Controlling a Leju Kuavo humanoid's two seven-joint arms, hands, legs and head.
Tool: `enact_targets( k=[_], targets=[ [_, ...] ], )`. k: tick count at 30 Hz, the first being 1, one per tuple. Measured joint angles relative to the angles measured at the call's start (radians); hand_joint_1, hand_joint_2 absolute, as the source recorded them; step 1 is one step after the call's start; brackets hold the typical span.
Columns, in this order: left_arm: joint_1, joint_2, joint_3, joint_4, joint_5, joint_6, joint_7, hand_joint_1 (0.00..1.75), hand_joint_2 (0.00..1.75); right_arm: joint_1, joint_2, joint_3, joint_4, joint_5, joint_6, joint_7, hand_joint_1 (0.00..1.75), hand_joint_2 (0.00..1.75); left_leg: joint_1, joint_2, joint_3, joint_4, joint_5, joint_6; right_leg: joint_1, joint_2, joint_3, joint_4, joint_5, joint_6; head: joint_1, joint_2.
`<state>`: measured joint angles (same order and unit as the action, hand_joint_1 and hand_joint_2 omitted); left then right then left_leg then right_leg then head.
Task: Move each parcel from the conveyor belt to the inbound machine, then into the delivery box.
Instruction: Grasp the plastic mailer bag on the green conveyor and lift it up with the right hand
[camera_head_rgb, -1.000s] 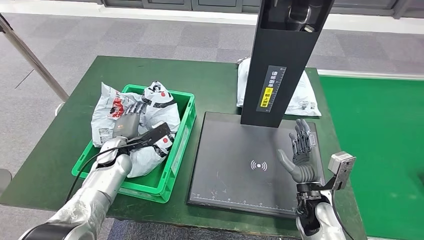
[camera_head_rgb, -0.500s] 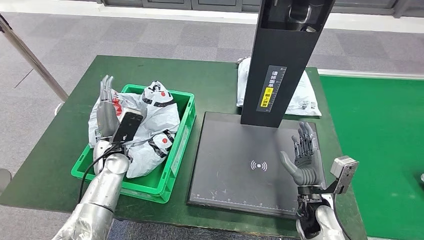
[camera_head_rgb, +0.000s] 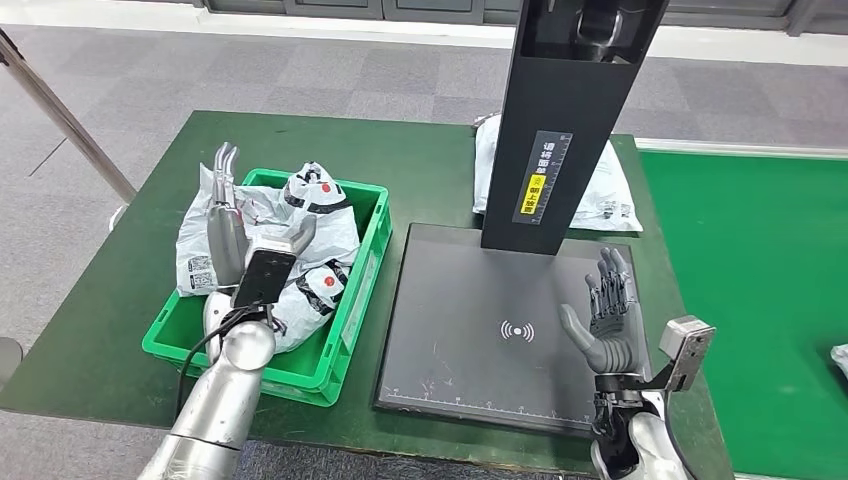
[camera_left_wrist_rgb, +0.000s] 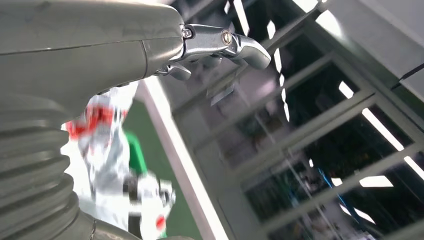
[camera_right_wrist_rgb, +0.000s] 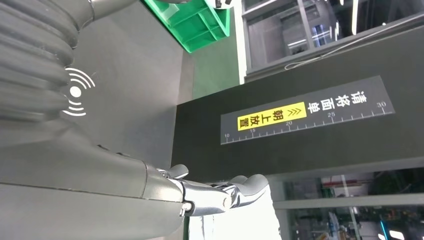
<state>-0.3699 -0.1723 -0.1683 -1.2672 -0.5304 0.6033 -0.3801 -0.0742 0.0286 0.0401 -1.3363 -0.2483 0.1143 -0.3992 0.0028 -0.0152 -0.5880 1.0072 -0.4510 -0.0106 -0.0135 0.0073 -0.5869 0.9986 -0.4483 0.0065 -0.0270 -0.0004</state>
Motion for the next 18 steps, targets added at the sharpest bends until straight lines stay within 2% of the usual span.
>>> enact_targets(
  k=[2,6,8,12,18],
  targets=[
    [0.013,-0.008,-0.031,-0.009,0.105,-0.092,0.0,0.0,1.75,-0.01,0.0,0.0,0.013,-0.002,-0.002,-0.006,0.0,1.75,0.0,0.0,0.0,0.0,0.0,0.0,0.0,0.0,0.0,0.0,0.0,0.0,0.0,0.0],
    [0.039,-0.035,-0.115,0.005,0.334,-0.369,-0.01,0.0,1.75,-0.055,0.0,0.001,0.052,0.02,-0.015,-0.009,0.0,1.75,-0.001,0.0,-0.001,0.0,0.0,0.0,-0.001,0.0,0.0,-0.001,0.0,0.0,0.0,0.0],
    [0.044,-0.054,-0.164,0.034,0.407,-0.443,-0.02,0.0,1.75,-0.084,0.0,0.005,0.074,0.045,-0.038,-0.02,0.0,1.75,-0.001,0.0,-0.001,0.0,0.0,0.001,-0.001,0.0,0.0,-0.001,0.0,0.001,0.0,0.0],
    [0.023,-0.097,-0.233,0.12,0.499,-0.434,-0.035,0.0,1.75,-0.118,0.0,0.028,0.093,0.095,-0.113,-0.036,0.0,1.75,-0.001,-0.001,-0.001,0.001,0.0,0.001,-0.001,0.0,0.0,-0.001,0.001,0.001,0.0,0.0],
    [-0.087,-0.13,-0.3,0.301,0.522,-0.354,-0.079,0.0,1.75,-0.114,0.0,0.057,0.107,0.052,-0.177,-0.055,0.0,1.75,0.0,-0.001,-0.001,0.001,0.0,0.0,0.0,-0.001,0.0,0.0,0.001,0.001,0.0,0.0]
  ],
)
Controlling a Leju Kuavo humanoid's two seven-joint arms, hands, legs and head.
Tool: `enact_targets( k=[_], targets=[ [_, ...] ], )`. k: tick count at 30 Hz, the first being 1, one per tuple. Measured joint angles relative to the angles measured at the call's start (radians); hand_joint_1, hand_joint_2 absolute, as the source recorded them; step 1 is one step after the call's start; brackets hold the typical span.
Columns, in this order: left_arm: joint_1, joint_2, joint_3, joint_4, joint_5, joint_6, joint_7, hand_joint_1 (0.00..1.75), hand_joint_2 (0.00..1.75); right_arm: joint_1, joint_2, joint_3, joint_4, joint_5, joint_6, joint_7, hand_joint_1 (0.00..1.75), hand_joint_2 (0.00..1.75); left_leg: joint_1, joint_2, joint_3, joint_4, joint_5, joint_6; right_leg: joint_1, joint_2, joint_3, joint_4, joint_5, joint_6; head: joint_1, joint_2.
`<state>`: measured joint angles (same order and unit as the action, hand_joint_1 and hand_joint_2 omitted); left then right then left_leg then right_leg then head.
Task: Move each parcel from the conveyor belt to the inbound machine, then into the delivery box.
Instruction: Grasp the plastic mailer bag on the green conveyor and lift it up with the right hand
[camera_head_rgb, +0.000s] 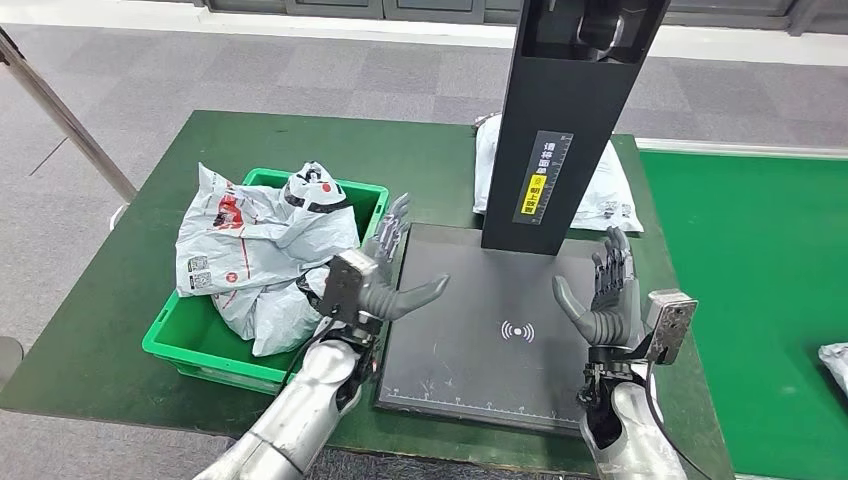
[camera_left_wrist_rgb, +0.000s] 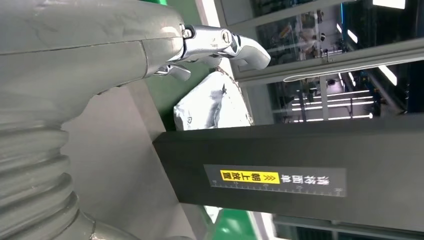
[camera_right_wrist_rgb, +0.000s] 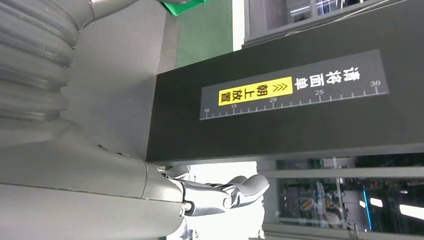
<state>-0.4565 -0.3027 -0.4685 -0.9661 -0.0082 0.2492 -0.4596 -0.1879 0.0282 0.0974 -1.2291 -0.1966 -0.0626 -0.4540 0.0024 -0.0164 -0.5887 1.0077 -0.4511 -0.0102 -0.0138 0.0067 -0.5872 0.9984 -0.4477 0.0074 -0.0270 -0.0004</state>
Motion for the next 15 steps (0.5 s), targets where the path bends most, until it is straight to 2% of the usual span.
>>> enact_targets(
  k=[6,15],
  targets=[
    [-0.068,-0.03,-0.035,0.131,-0.019,0.019,-0.023,0.0,1.75,-0.01,0.0,0.001,0.024,0.001,-0.014,-0.022,0.0,1.75,0.0,0.0,0.0,0.0,0.0,0.0,0.0,0.0,0.0,0.0,0.0,0.0,0.0,0.0],
    [-0.095,-0.039,-0.045,0.195,-0.032,0.056,-0.036,0.0,1.75,-0.048,0.008,0.018,0.09,0.032,-0.067,-0.046,0.0,1.75,0.0,0.0,0.0,0.0,0.0,0.0,0.0,0.0,0.0,0.0,0.0,0.0,0.0,0.0]
  ],
)
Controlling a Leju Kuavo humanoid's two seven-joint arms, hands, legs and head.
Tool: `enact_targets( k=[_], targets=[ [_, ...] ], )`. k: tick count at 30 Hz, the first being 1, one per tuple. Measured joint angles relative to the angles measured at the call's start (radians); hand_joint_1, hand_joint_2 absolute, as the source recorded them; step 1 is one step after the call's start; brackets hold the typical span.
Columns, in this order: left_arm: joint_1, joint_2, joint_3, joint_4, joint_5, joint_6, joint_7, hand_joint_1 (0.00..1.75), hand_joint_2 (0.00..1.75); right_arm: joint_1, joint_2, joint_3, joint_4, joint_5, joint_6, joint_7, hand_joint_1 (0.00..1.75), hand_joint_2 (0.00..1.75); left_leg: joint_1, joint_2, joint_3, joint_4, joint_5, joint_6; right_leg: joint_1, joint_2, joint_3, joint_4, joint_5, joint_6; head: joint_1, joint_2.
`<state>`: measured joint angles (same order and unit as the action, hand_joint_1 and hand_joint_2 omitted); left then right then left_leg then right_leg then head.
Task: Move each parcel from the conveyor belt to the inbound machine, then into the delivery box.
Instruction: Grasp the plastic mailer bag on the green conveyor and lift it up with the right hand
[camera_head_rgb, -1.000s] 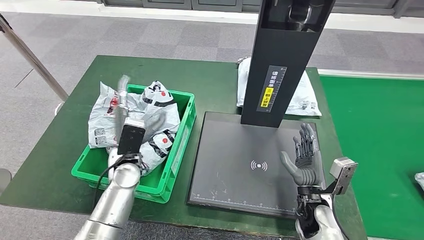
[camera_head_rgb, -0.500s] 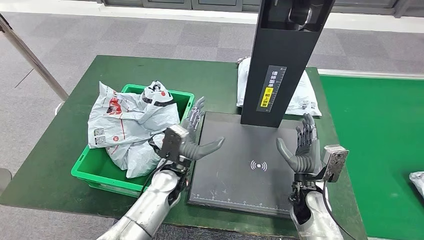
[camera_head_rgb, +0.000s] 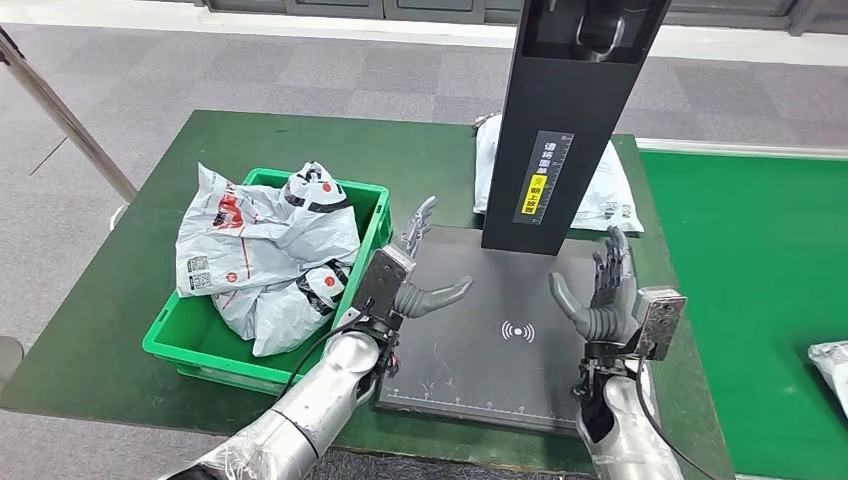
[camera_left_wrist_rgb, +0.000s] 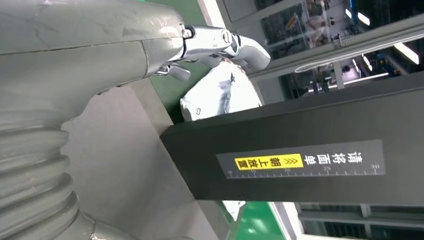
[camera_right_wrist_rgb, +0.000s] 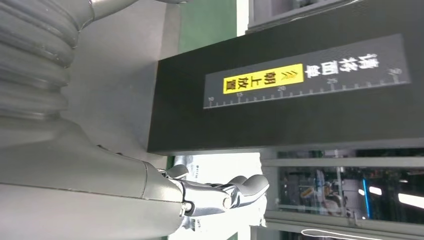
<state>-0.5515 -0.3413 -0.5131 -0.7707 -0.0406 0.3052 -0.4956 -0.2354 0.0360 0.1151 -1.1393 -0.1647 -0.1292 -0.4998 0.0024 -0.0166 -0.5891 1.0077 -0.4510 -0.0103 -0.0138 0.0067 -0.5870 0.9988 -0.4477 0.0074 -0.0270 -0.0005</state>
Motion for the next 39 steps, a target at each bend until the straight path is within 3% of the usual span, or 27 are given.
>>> enact_targets(
  k=[7,13,24,32,39],
  targets=[
    [0.001,0.015,0.0,0.008,0.015,0.035,-0.026,0.0,1.75,-0.014,-0.02,-0.001,0.034,0.126,-0.183,0.029,0.0,1.75,0.0,0.0,0.0,0.0,0.0,0.0,0.0,0.0,0.0,0.0,0.0,0.0,0.0,0.0],
    [0.017,0.039,0.0,0.008,0.058,0.036,-0.056,0.0,1.75,-0.02,-0.068,-0.029,0.102,0.171,-0.197,0.012,0.0,1.75,0.0,-0.001,0.0,0.0,0.0,0.0,0.0,-0.001,0.0,-0.001,0.0,0.0,0.0,0.0],
    [0.028,0.044,0.0,0.008,0.062,0.056,-0.06,0.0,1.75,-0.048,-0.091,-0.042,0.17,0.209,-0.244,0.031,0.0,1.75,0.0,0.0,0.0,0.0,0.0,0.0,0.0,0.0,0.0,0.0,0.0,0.0,0.0,0.0],
    [0.068,0.044,0.0,-0.008,0.058,0.072,-0.059,0.0,1.75,-0.143,-0.181,-0.12,0.384,0.302,-0.354,0.057,0.0,1.75,-0.002,-0.001,0.0,0.001,0.0,0.001,-0.001,-0.001,0.0,-0.001,0.0,0.001,0.0,0.0],
    [0.087,0.049,0.0,-0.034,0.069,0.064,-0.067,0.0,1.75,-0.2,-0.268,-0.17,0.566,0.411,-0.453,0.149,0.0,1.75,-0.002,-0.002,0.0,0.001,-0.001,0.002,-0.001,-0.002,0.001,-0.001,0.0,0.001,0.0,0.0]
  ],
)
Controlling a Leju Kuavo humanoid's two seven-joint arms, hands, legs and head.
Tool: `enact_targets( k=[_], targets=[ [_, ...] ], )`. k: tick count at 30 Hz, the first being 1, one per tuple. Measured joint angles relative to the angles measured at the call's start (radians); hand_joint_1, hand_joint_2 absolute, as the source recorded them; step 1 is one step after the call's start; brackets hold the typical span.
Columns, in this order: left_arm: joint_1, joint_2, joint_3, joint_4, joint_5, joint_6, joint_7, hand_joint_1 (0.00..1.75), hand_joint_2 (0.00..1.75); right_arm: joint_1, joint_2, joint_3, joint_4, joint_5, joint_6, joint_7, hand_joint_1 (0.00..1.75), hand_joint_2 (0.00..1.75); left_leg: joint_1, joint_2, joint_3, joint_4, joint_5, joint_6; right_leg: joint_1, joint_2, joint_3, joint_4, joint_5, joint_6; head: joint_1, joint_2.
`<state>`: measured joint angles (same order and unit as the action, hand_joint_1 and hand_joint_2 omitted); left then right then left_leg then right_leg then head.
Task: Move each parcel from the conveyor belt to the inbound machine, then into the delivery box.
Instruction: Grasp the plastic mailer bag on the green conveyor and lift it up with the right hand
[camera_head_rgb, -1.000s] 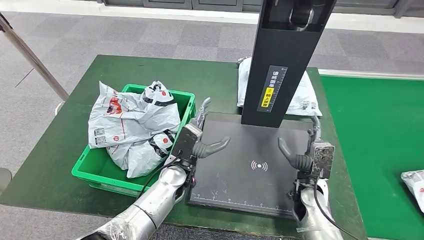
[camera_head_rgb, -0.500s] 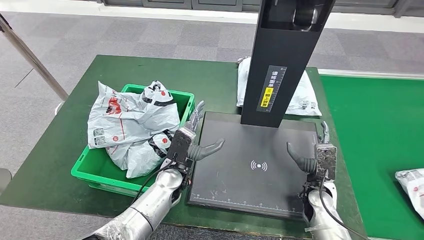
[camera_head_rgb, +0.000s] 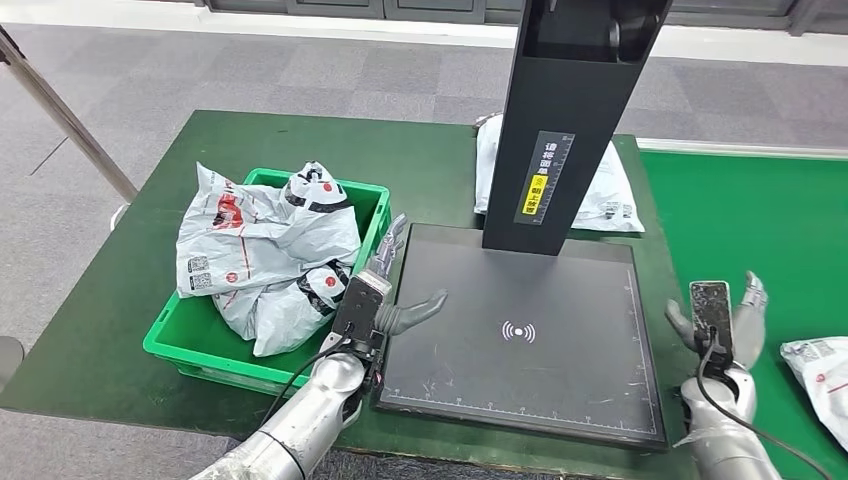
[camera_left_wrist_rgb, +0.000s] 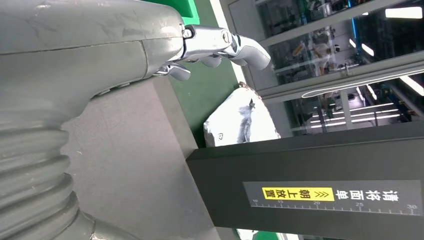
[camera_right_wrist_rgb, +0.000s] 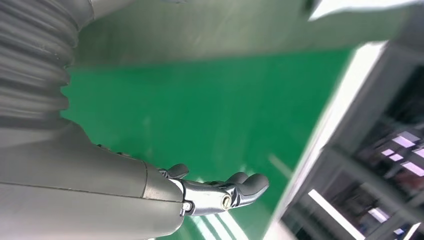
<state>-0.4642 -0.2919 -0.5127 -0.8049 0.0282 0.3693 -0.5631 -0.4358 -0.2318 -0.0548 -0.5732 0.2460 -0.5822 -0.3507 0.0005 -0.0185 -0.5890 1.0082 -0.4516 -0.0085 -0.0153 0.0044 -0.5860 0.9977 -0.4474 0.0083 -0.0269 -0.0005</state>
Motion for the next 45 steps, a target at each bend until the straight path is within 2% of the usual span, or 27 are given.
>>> enact_targets(
  k=[6,12,17,24,30,35,43,45],
  targets=[
    [0.006,0.0,0.0,-0.008,0.013,-0.024,-0.006,0.0,1.75,-0.041,-0.047,-0.021,0.103,0.102,-0.053,0.107,0.0,1.75,0.0,0.001,0.001,0.0,0.0,0.0,0.0,0.0,0.001,0.0,0.0,0.0,0.0,0.0],
    [0.008,0.001,0.0,-0.011,0.017,-0.034,-0.006,0.0,1.75,-0.054,-0.075,-0.036,0.156,0.141,-0.072,0.152,0.0,1.75,0.0,0.001,0.001,0.0,0.0,0.001,0.0,0.0,0.001,0.0,0.0,0.0,0.0,0.0],
    [0.01,0.0,-0.001,-0.017,0.023,-0.052,-0.004,0.0,1.75,-0.055,-0.11,-0.037,0.197,0.216,-0.09,0.278,0.0,1.75,0.0,0.0,0.001,0.0,0.001,0.001,0.0,-0.001,0.002,0.0,0.0,0.0,0.0,0.0],
    [0.012,0.0,-0.002,-0.019,0.027,-0.064,0.0,0.0,1.75,-0.053,-0.148,-0.037,0.235,0.268,-0.1,0.371,0.0,1.75,-0.001,0.0,0.002,0.0,0.0,0.001,-0.001,0.0,0.002,0.0,0.0,0.0,0.0,0.0],
    [0.011,0.0,-0.003,-0.019,0.038,-0.071,0.003,0.0,1.75,-0.033,-0.184,-0.037,0.263,0.356,-0.113,0.51,0.0,1.75,-0.001,0.0,0.002,0.0,0.0,0.001,-0.001,-0.001,0.002,0.0,-0.001,0.001,0.0,0.0],
    [0.012,0.001,-0.003,-0.019,0.05,-0.075,0.003,0.0,1.75,-0.009,-0.215,-0.037,0.282,0.423,-0.082,0.619,0.0,1.75,-0.001,0.0,0.002,0.0,0.0,0.001,-0.001,-0.001,0.002,0.0,-0.001,0.001,0.0,0.0],
    [0.041,0.01,-0.003,-0.019,0.077,-0.073,-0.005,0.0,1.75,0.018,-0.241,-0.037,0.299,0.44,0.028,0.683,0.0,1.75,-0.001,0.001,0.002,0.0,0.0,0.001,-0.001,0.001,0.0,0.0,0.0,0.001,0.0,0.0],
    [0.046,0.013,-0.003,-0.019,0.082,-0.073,-0.006,0.0,1.75,0.024,-0.246,-0.037,0.301,0.428,0.078,0.686,0.87,1.75,-0.001,0.001,0.001,0.0,0.0,0.001,-0.001,0.001,0.0,0.0,-0.001,0.001,0.0,0.0]
  ],
)
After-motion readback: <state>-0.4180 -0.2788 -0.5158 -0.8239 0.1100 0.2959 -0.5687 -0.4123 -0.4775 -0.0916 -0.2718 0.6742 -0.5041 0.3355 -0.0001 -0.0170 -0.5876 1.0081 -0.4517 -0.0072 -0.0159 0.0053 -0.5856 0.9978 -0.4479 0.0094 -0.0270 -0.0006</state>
